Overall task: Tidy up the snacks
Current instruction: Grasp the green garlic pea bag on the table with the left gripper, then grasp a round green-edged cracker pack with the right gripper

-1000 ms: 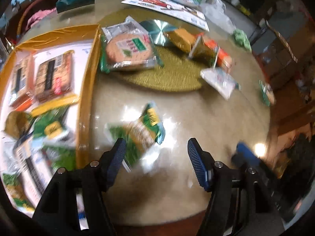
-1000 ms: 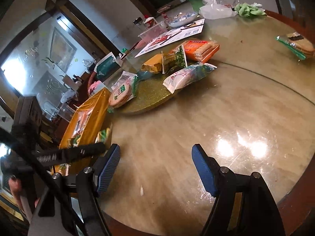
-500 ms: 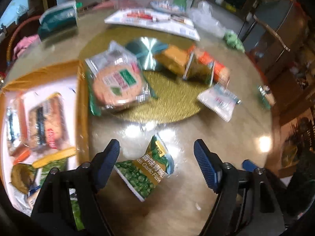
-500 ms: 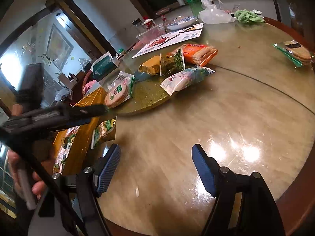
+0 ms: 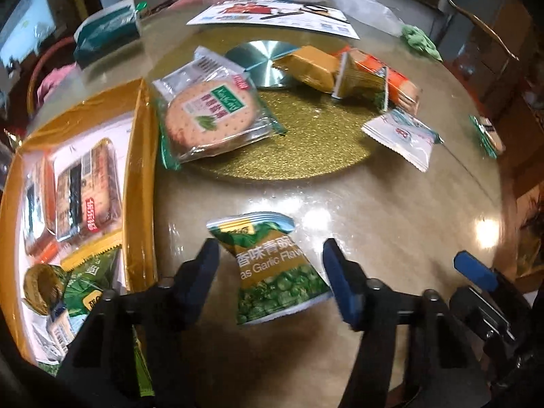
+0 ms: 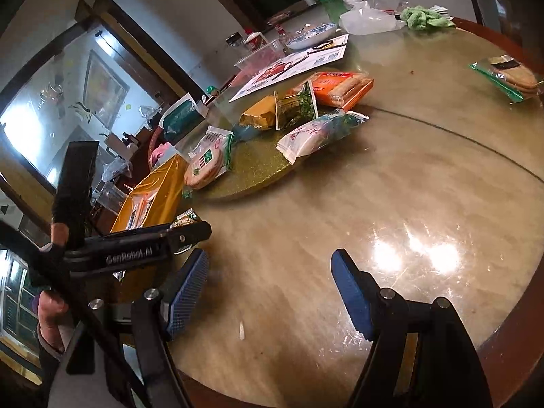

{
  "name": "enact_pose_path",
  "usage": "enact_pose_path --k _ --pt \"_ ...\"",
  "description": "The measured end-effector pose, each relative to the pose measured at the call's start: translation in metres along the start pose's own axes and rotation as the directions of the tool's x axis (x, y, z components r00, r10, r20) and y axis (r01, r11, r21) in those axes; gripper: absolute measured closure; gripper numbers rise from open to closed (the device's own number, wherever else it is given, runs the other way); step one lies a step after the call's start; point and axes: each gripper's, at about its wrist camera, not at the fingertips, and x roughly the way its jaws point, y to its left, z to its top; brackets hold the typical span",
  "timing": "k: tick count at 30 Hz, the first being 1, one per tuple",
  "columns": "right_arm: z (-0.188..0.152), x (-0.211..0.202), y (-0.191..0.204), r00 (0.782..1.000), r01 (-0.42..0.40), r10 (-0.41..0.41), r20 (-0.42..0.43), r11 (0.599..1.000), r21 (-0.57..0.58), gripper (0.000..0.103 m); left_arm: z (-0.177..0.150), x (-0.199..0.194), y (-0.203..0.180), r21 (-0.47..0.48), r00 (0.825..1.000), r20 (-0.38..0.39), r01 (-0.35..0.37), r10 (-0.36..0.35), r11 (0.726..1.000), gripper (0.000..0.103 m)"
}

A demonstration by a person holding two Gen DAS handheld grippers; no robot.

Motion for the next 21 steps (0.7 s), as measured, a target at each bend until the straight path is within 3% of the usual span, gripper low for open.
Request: enact_pose_path --k 1,2,4,6,13,16,21 --pt "0.000 -0.001 0.000 1.000 0.001 -0.001 0.003 1.000 0.002 0.028 -0.001 -0.002 0.001 0.001 1.000 0.012 -0.010 0.010 1.000 0.058" --pt "0.000 -0.001 -0.001 1.000 0.001 -0.001 0.003 1.000 0.003 0.028 -0.001 -0.002 0.000 0.013 1.000 0.008 -0.013 0.013 1.000 0.064" --pt "0.000 0.000 -0.001 1.000 -0.002 0.002 -0.001 1.000 0.002 0.028 -0.006 -0.005 -0.001 0.011 1.000 0.013 -0.023 0.023 1.000 0.066" --pt "0.000 0.000 0.000 1.000 0.003 -0.003 -0.001 1.000 -0.001 0.028 -0.017 -0.013 0.000 0.005 0.999 0.038 -0.024 0.023 1.000 0.067" --pt "0.000 0.001 0.004 1.000 0.020 -0.020 -0.003 1.000 -0.009 0.028 -0.073 -0.043 0.008 -0.104 0.993 0.095 0.086 -0.076 0.991 0.067" --pt "0.003 0.000 0.003 0.999 0.032 -0.033 -0.015 0.999 -0.012 0.028 -0.086 -0.049 0.006 -0.094 0.992 0.113 0.062 -0.052 0.994 0.067" --pt "0.039 -0.035 -0.016 0.991 0.123 -0.120 0.059 0.991 -0.052 0.028 -0.092 -0.055 0.008 -0.081 0.991 0.086 0.112 -0.105 0.990 0.068"
